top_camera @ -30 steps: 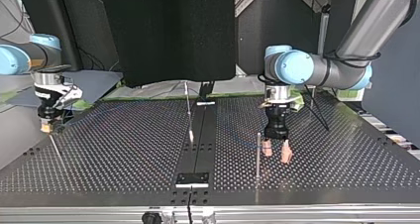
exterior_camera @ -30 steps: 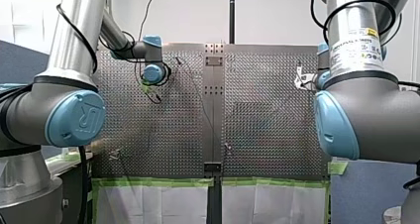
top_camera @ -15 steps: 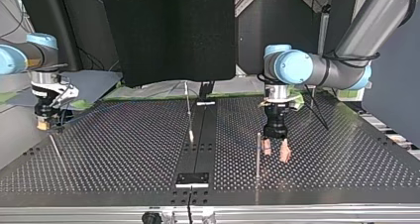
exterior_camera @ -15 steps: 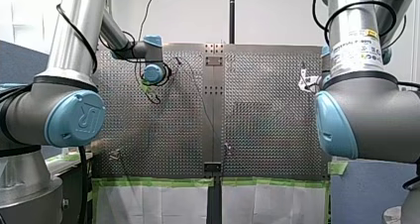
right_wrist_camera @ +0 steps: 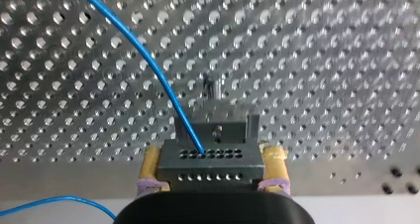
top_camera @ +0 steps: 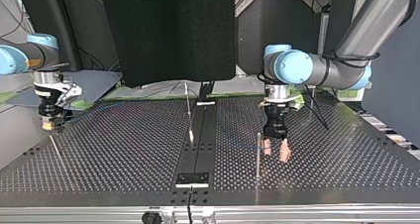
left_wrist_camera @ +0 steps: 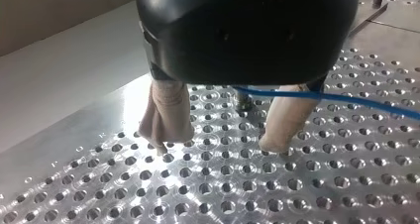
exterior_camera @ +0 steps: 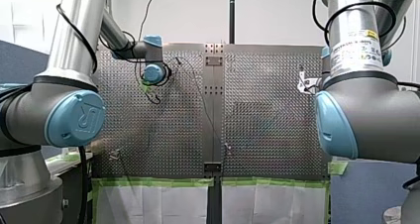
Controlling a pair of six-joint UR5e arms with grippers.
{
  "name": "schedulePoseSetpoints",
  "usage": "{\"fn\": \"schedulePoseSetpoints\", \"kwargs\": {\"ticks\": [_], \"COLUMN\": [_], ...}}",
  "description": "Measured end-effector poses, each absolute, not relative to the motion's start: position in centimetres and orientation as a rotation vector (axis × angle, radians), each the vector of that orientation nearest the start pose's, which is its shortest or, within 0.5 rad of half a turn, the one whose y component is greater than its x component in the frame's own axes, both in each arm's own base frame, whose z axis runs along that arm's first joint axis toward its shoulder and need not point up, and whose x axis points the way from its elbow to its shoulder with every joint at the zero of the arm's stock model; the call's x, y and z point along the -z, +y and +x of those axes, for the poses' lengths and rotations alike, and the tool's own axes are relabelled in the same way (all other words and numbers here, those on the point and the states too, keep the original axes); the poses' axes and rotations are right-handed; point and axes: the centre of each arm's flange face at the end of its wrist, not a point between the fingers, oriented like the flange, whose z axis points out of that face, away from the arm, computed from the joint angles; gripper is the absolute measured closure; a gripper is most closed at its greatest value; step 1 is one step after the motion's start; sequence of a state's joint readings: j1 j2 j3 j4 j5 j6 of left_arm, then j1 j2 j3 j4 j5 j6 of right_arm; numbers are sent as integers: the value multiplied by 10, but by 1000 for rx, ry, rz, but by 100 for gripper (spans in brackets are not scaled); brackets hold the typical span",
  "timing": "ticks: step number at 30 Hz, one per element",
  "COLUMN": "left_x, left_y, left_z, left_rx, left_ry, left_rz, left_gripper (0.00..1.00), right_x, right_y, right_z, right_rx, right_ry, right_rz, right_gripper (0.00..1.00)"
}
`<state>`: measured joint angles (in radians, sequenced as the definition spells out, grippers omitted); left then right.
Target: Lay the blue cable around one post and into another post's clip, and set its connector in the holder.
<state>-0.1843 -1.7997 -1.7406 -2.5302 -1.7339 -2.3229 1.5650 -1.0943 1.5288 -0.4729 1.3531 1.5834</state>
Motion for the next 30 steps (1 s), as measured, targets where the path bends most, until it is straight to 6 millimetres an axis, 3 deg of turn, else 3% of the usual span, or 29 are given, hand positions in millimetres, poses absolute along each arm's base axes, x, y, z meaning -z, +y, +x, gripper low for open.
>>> {"fn": "schedulePoseSetpoints", "kwargs": {"ticks": [9,22,30], "left_x": [-347,-348,-348], "left_y": [-220,-218,-218], "left_z": [544,545,545], "left_rx": [671,666,667], "left_ry": [1292,1290,1289], "left_rz": [-523,-522,-521], "left_gripper": [2,2,2], "right_x": [-277,-274,-271], "right_y": [-652,-657,-658], "right_z": [153,136,135], "right_rx": [-1401,-1430,-1447], "right_ry": [-1006,-1022,-1021], "right_rz": [1357,1300,1297], "right_gripper": [82,82,82]}}
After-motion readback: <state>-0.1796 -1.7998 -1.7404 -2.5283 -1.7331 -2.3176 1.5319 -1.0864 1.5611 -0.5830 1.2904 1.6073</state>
